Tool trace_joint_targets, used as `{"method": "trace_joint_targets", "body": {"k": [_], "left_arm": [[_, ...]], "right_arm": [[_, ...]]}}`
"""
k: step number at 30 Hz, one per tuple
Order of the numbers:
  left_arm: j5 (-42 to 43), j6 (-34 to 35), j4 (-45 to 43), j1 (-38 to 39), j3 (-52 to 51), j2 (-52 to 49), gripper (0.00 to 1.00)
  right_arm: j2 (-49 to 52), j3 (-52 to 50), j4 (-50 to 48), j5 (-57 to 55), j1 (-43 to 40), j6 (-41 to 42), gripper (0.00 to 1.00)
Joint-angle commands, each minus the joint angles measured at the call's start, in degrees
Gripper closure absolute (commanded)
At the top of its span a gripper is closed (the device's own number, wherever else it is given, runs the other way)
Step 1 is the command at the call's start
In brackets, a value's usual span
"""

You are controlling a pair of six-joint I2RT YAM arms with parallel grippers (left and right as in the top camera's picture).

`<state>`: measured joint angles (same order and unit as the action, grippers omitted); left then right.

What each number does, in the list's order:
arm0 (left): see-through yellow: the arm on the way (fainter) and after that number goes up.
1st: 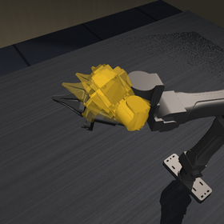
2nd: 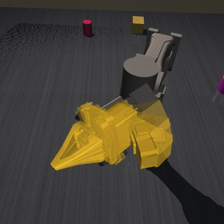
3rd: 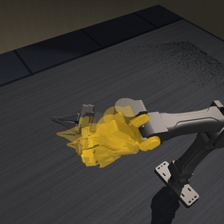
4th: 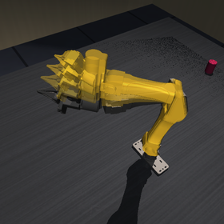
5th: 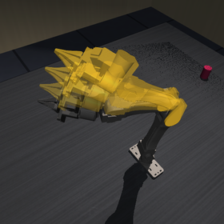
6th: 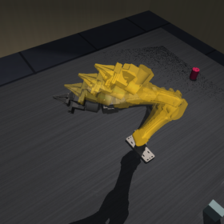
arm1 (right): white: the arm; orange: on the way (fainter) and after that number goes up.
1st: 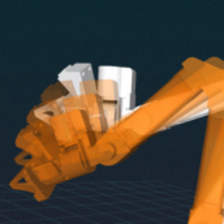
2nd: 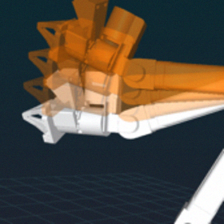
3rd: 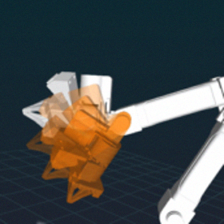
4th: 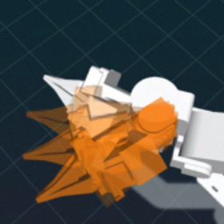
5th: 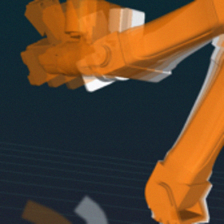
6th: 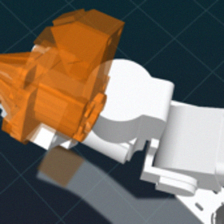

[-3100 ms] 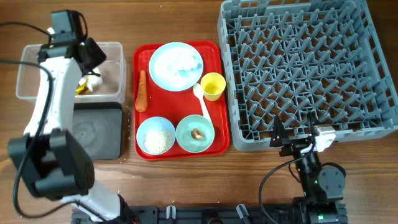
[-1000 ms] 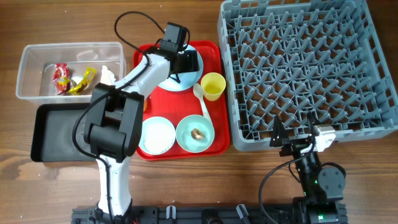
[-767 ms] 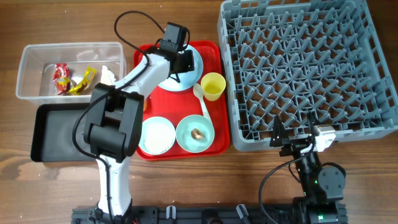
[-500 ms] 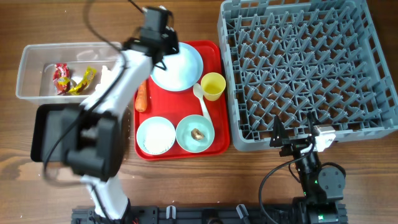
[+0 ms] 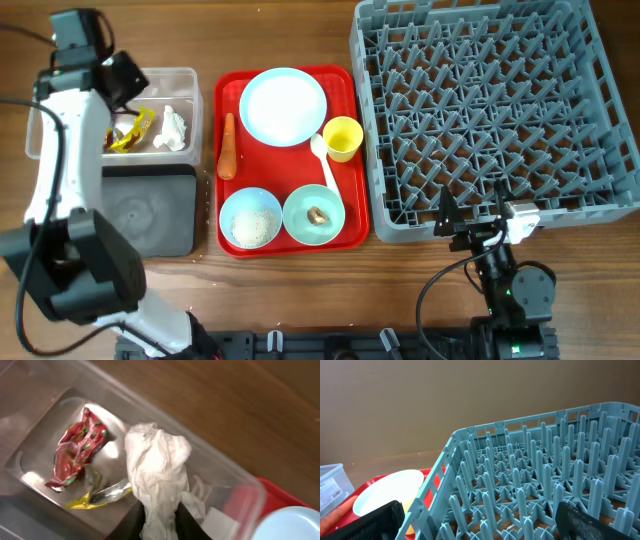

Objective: Sort waste into correct bins and load items into the dishwasher rack
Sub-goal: 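Drop the tissue into the clear bin with left gripper, then lower left gripper onto the carrot on the red tray and grasp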

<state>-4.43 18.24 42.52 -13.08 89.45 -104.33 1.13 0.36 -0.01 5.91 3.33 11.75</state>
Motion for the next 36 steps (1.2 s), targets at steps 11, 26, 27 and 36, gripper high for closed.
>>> {"method": "trace_joint_targets", "body": {"k": [11, 26, 27, 36], "left_arm": [[6.51, 0.00, -1.62, -1.44, -0.07, -2.64, 0.01], [13.57, -0.02, 5.29, 11.02, -0.07, 5.44, 0.00], [13.92, 0.00, 4.94, 12.07, -0.07, 5.44, 0.00], [12.02, 0.20, 11.45, 21.62, -0.24, 4.94, 0.46]], "right_arm": [[-0.11, -0.07, -0.31, -0.63, 0.24, 0.42, 0.00], [-0.11, -0.07, -0.31, -0.63, 0.24, 0.42, 0.00], [-0.11, -0.07, -0.31, -0.63, 0.24, 0.42, 0.00], [-0.11, -0.07, -0.31, -0.63, 0.24, 0.42, 0.00]]}}
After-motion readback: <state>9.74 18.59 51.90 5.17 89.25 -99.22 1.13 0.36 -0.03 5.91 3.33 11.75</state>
